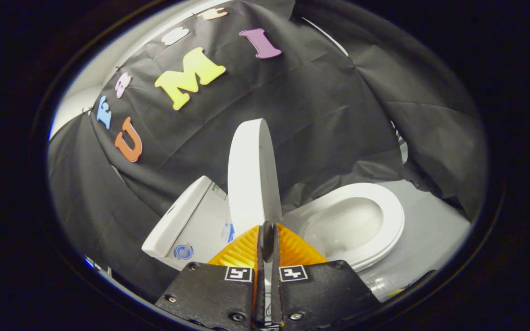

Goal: Open the toilet lid.

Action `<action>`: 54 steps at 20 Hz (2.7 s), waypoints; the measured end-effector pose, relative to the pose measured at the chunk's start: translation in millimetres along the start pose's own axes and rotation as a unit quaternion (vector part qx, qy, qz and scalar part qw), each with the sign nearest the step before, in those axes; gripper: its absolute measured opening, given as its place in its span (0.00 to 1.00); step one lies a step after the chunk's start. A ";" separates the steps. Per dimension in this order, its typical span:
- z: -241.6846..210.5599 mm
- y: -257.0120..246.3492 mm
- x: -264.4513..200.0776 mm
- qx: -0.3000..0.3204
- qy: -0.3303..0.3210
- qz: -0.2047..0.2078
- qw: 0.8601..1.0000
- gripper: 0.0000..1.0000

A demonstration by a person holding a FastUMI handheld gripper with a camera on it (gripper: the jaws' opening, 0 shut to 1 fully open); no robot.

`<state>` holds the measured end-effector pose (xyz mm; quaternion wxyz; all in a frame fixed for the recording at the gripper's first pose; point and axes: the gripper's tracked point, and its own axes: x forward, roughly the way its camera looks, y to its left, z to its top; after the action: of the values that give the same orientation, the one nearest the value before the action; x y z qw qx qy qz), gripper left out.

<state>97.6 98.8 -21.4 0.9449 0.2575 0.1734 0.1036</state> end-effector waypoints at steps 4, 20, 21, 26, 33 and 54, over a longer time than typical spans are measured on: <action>-4.4 22.9 2.1 -0.035 -0.003 -0.001 0.999 0.08; -34.4 108.3 17.7 -0.146 0.005 -0.009 0.989 0.09; -35.4 112.9 19.0 -0.153 0.006 -0.010 0.988 0.09; -50.3 132.9 27.1 -0.200 0.008 -0.019 0.980 0.09; -67.5 151.1 36.7 -0.228 0.018 -0.009 0.974 0.09; -75.4 179.9 19.7 -0.288 0.020 0.051 0.956 0.45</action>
<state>67.8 290.6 6.3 0.9689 -0.0191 0.1412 0.2024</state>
